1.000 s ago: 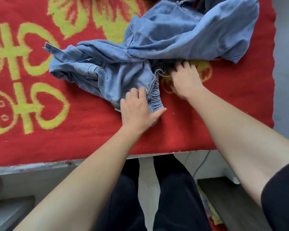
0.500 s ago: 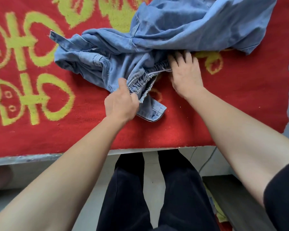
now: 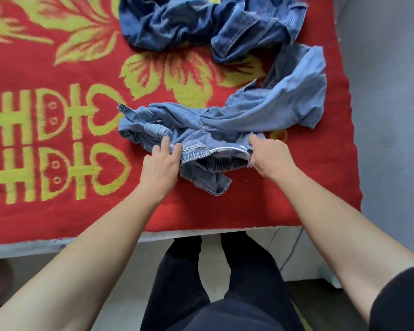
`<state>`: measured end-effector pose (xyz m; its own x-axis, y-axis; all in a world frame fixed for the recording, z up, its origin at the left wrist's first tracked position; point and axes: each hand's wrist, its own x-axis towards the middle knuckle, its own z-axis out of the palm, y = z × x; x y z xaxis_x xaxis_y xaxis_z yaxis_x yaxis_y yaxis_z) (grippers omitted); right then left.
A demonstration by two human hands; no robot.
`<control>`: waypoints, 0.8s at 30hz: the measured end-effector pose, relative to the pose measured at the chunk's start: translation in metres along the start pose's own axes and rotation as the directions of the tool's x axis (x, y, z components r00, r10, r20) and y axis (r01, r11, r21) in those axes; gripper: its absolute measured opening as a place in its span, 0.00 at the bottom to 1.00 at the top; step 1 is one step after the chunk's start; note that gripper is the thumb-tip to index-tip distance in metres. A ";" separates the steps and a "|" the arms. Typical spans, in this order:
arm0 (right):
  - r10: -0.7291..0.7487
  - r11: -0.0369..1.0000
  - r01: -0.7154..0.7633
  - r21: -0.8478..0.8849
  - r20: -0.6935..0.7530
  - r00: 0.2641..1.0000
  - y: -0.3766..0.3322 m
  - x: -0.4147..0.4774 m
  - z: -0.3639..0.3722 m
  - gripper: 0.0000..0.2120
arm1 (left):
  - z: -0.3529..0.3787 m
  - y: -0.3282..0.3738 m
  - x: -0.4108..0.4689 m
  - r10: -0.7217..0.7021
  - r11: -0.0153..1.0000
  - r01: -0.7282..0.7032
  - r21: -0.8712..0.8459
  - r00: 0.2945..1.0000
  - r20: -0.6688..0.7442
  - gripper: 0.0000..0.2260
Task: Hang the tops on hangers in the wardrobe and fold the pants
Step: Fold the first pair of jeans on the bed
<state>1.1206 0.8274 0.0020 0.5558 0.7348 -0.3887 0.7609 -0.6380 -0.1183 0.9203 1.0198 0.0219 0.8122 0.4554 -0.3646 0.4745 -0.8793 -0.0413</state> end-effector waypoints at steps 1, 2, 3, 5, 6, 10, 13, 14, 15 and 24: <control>-0.003 1.000 0.004 0.023 -0.015 1.000 -0.002 -0.005 -0.016 0.17 | -0.017 -0.010 -0.002 0.079 0.996 -0.078 0.031 0.995 -0.057 0.14; -0.019 0.999 0.020 0.033 -0.028 0.999 -0.006 -0.008 -0.035 0.16 | -0.037 -0.021 -0.003 0.150 0.987 -0.142 0.078 0.983 -0.109 0.11; -0.048 0.998 0.049 0.028 -0.044 0.998 -0.011 -0.012 -0.056 0.15 | -0.059 -0.033 -0.005 0.198 0.975 -0.180 0.131 0.969 -0.149 0.08; -0.122 0.992 0.121 -0.022 -0.098 0.988 -0.024 -0.020 -0.103 0.19 | -0.107 -0.054 -0.008 0.222 0.961 -0.180 0.211 0.955 -0.198 0.10; -0.178 0.982 0.169 -0.080 -0.131 0.975 -0.031 -0.025 -0.129 0.26 | -0.135 -0.063 -0.010 0.216 0.962 -0.167 0.218 0.950 -0.224 0.11; -0.371 0.887 0.285 -0.364 -0.191 0.909 -0.062 -0.049 -0.238 0.53 | -0.248 -0.103 -0.021 0.146 0.979 -0.077 0.189 0.911 -0.386 0.09; -0.399 0.853 0.252 -0.458 -0.260 0.879 -0.085 -0.067 -0.313 0.46 | -0.324 -0.137 -0.038 0.104 0.990 -0.041 0.138 0.866 -0.489 0.17; -0.396 0.849 0.219 -0.480 -0.305 0.866 -0.092 -0.073 -0.337 0.37 | -0.345 -0.148 -0.043 0.098 0.989 -0.023 0.148 0.849 -0.520 0.19; -0.392 0.844 0.174 -0.508 -0.361 0.846 -0.098 -0.079 -0.361 0.28 | -0.365 -0.156 -0.047 0.109 0.986 -0.018 0.164 0.817 -0.566 0.20; -0.342 0.787 -0.175 -0.592 -0.654 0.675 -0.134 -0.176 -0.513 0.15 | -0.481 -0.201 -0.146 0.455 0.880 -0.077 0.468 0.417 -0.787 0.41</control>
<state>1.0927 0.9020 0.5549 0.3343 0.8646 0.3753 0.6993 -0.4944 0.5162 0.8697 1.1967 0.5307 0.8218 -0.1001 0.5609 0.1960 -0.8747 -0.4433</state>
